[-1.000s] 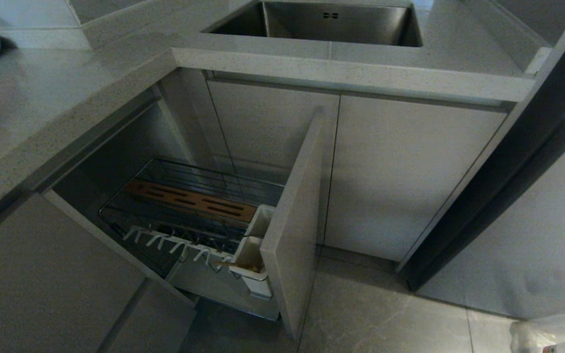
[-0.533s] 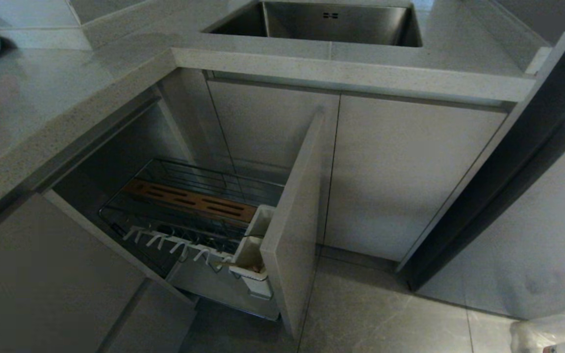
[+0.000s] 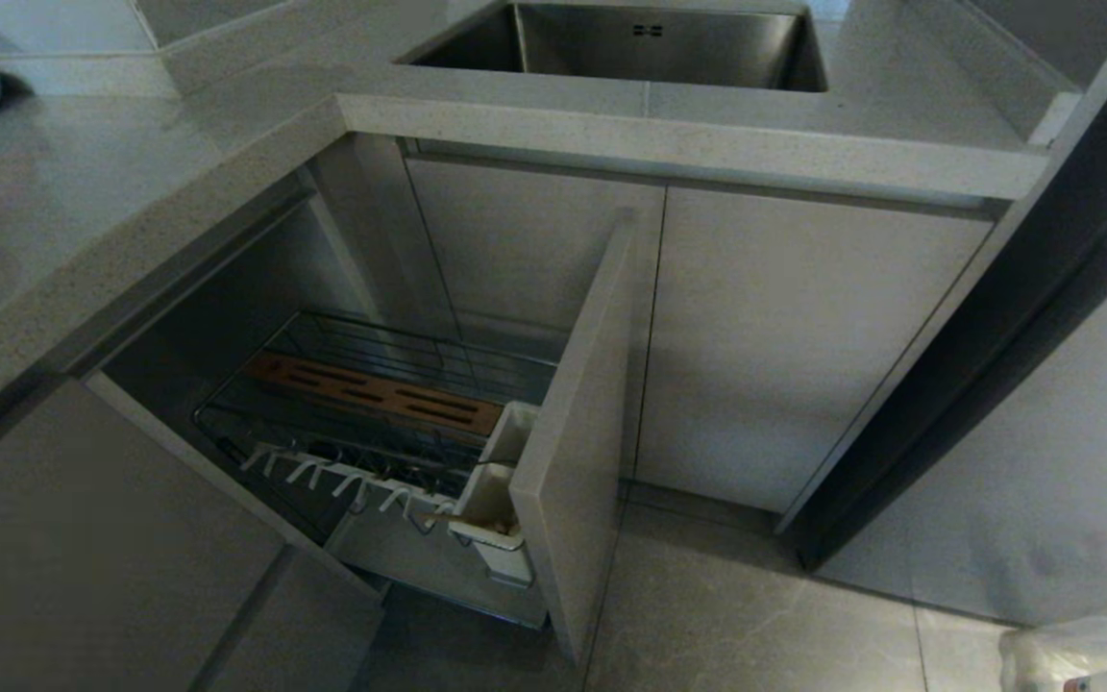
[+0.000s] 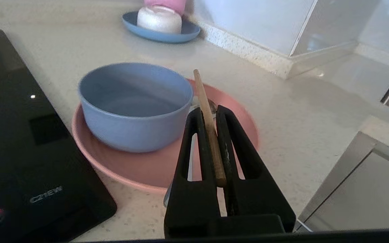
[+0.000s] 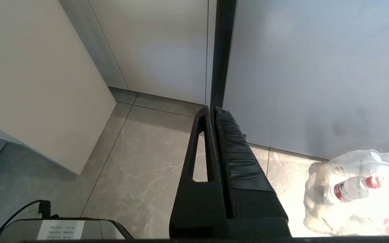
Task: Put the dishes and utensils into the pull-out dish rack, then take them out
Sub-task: Take the chopsticks out of the cupboard
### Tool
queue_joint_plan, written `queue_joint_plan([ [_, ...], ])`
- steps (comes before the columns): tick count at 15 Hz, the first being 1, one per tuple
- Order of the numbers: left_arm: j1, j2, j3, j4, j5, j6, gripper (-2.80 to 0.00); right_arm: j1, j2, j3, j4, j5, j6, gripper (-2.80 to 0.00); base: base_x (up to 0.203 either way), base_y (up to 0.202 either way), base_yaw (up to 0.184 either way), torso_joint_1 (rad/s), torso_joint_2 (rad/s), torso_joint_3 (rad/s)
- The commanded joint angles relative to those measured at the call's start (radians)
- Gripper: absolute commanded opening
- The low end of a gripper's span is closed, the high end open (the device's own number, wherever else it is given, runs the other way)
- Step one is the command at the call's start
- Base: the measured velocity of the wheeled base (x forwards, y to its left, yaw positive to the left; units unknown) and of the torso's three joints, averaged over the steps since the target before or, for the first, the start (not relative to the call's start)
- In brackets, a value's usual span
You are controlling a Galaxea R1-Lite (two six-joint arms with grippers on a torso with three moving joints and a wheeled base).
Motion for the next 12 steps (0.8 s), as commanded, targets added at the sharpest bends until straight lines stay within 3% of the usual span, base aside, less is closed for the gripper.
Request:
queue_joint_plan([
  [1, 0.01, 0.054, -0.006, -0.023, 0.001, -0.004, -2.8, 0.0, 0.0, 0.0, 0.0, 0.001, 0.0, -2.8, 0.0, 0.0, 0.0, 0.0, 0.0, 0.0],
  [12, 0.034, 0.125, -0.015, -0.058, -0.001, -0.05, -2.8, 0.0, 0.0, 0.0, 0.0, 0.0, 0.0, -2.8, 0.0, 0.0, 0.0, 0.0, 0.0, 0.0],
])
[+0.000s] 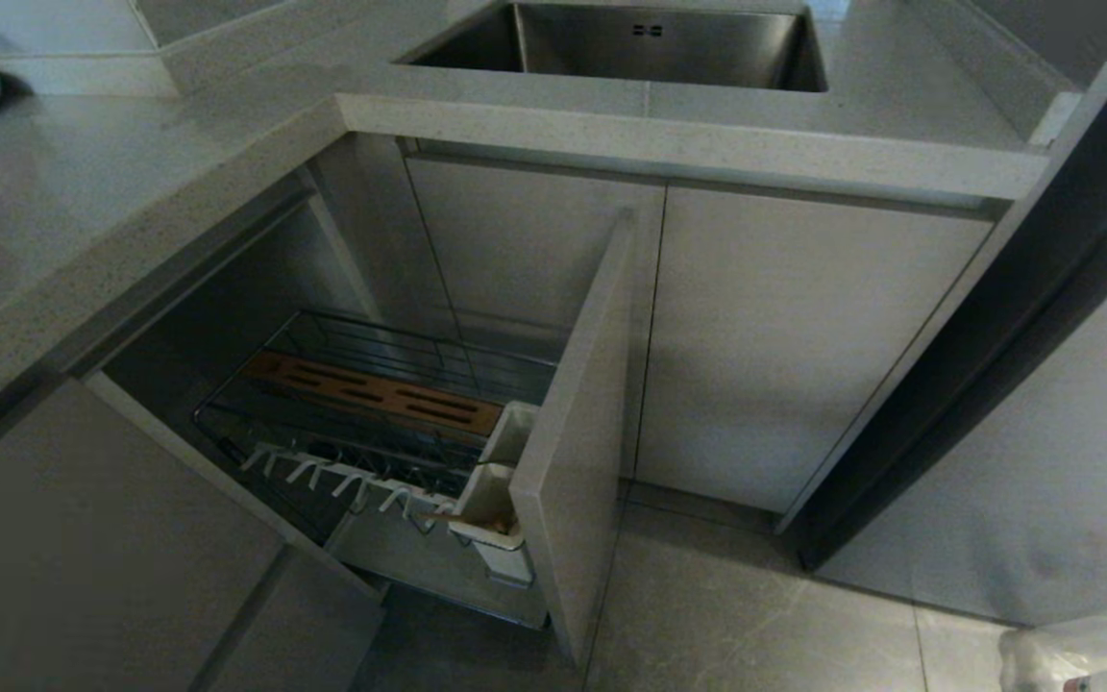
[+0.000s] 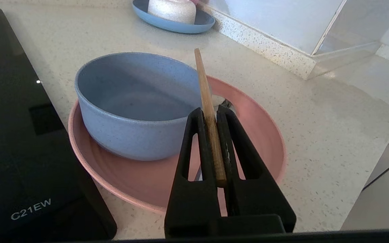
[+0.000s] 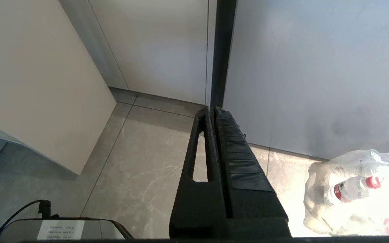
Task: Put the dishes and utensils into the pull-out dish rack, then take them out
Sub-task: Take the chopsticks out of the cupboard
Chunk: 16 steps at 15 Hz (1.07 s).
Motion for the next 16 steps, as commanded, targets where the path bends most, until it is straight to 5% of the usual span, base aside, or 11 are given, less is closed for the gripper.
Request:
queue_joint_plan([
  [1, -0.001, 0.011, -0.004, -0.001, 0.001, -0.005, -2.8, 0.0, 0.0, 0.0, 0.0, -0.001, -0.001, -2.8, 0.0, 0.0, 0.0, 0.0, 0.0, 0.0],
  [13, -0.007, 0.009, -0.036, -0.006, -0.024, -0.005, -2.8, 0.0, 0.0, 0.0, 0.0, 0.0, -0.001, -2.8, 0.0, 0.0, 0.0, 0.0, 0.0, 0.0],
  [16, -0.007, 0.018, -0.035, -0.002, -0.101, -0.006, -2.8, 0.0, 0.0, 0.0, 0.0, -0.001, 0.0, -2.8, 0.0, 0.0, 0.0, 0.0, 0.0, 0.0],
])
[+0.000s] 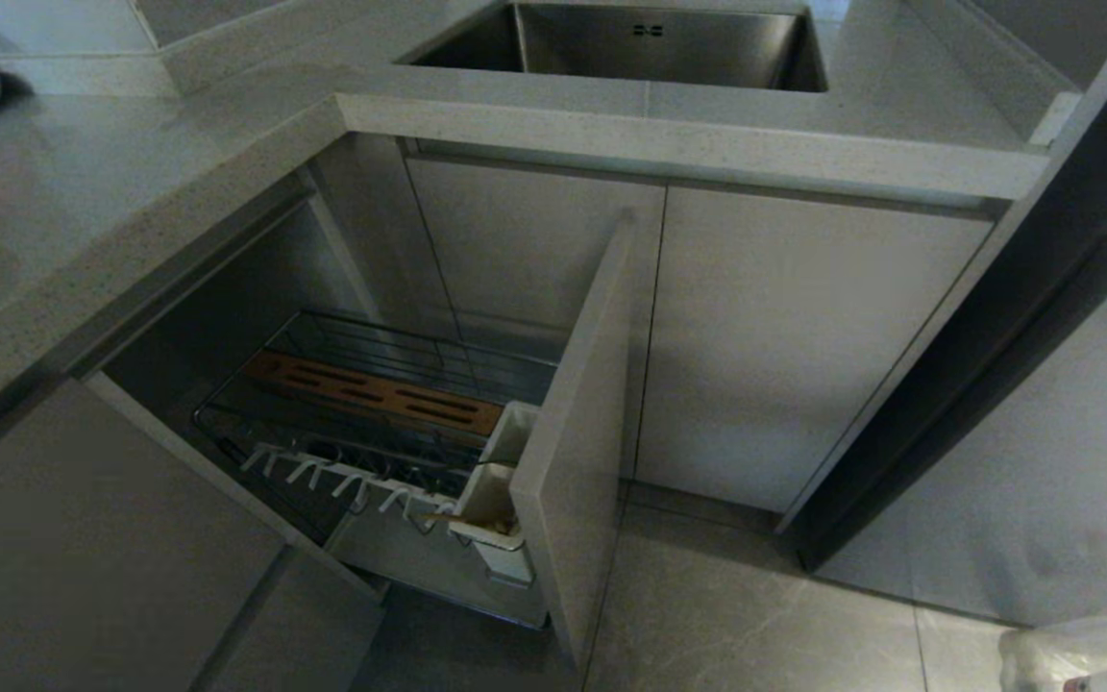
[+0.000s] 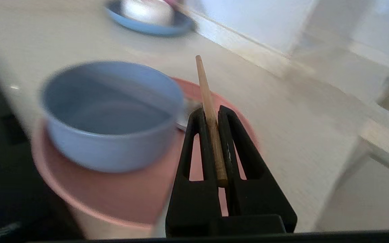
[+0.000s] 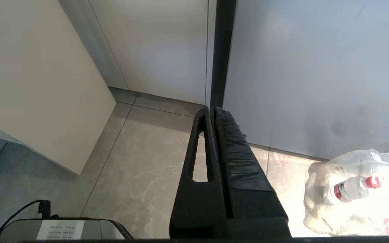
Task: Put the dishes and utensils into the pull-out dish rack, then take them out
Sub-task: Take the chopsticks out of the cupboard
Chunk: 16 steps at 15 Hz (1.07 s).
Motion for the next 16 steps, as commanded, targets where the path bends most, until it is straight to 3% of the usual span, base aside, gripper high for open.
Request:
queue_joint_plan([
  [1, 0.0, 0.012, 0.002, -0.004, -0.019, -0.003, -2.8, 0.0, 0.0, 0.0, 0.0, -0.001, 0.0, -2.8, 0.0, 0.0, 0.0, 0.0, 0.0, 0.0],
  [3, 0.002, 0.022, 0.0, 0.004, -0.044, -0.003, -2.8, 0.0, 0.0, 0.0, 0.0, 0.001, 0.0, -2.8, 0.0, 0.0, 0.0, 0.0, 0.0, 0.0],
  [13, 0.008, 0.019, 0.012, 0.026, -0.046, -0.012, -2.8, 0.0, 0.0, 0.0, 0.0, 0.001, 0.0, -2.8, 0.0, 0.0, 0.0, 0.0, 0.0, 0.0],
  [14, 0.008, 0.016, 0.009, 0.024, -0.045, -0.012, 0.0, 0.0, 0.0, 0.0, 0.0, 0.0, 0.0, -2.8, 0.0, 0.0, 0.0, 0.0, 0.0, 0.0],
  [16, 0.008, 0.008, 0.003, 0.025, -0.045, -0.011, 0.0, 0.0, 0.0, 0.0, 0.0, -0.001, 0.0, -2.8, 0.0, 0.0, 0.0, 0.0, 0.0, 0.0],
])
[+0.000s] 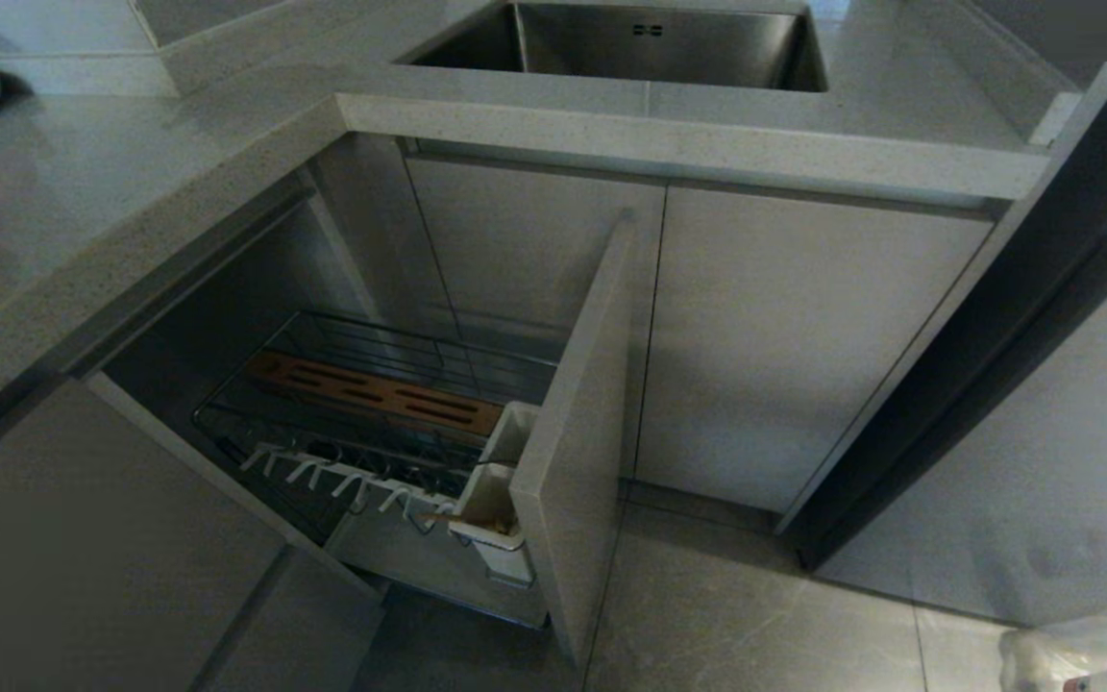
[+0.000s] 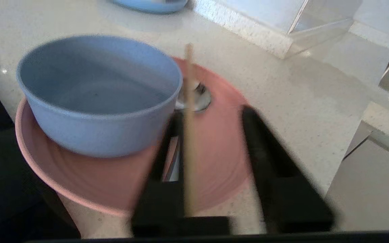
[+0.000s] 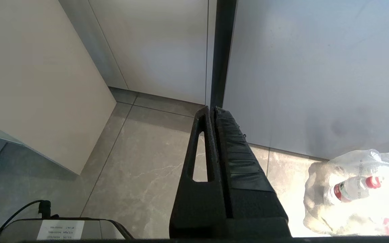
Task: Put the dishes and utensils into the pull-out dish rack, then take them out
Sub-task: Take the chopsticks out of the cupboard
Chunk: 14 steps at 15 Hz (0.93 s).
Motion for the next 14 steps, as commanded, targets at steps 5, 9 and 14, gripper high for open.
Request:
queue_joint_plan([
  [5, 0.005, -0.053, -0.027, 0.0, 0.002, 0.004, 0.0, 0.0, 0.0, 0.0, 0.0, -0.001, 0.0, -2.8, 0.0, 0.0, 0.0, 0.0, 0.0, 0.0],
  [9, -0.017, -0.095, -0.099, 0.057, -0.003, 0.008, 0.0, 0.0, 0.0, 0.0, 0.0, 0.0, 0.0, -2.8, 0.0, 0.0, 0.0, 0.0, 0.0, 0.0],
  [14, -0.085, -0.075, -0.396, 0.291, -0.006, 0.006, 0.0, 0.0, 0.0, 0.0, 0.0, 0.001, 0.0, -2.8, 0.0, 0.0, 0.0, 0.0, 0.0, 0.0],
])
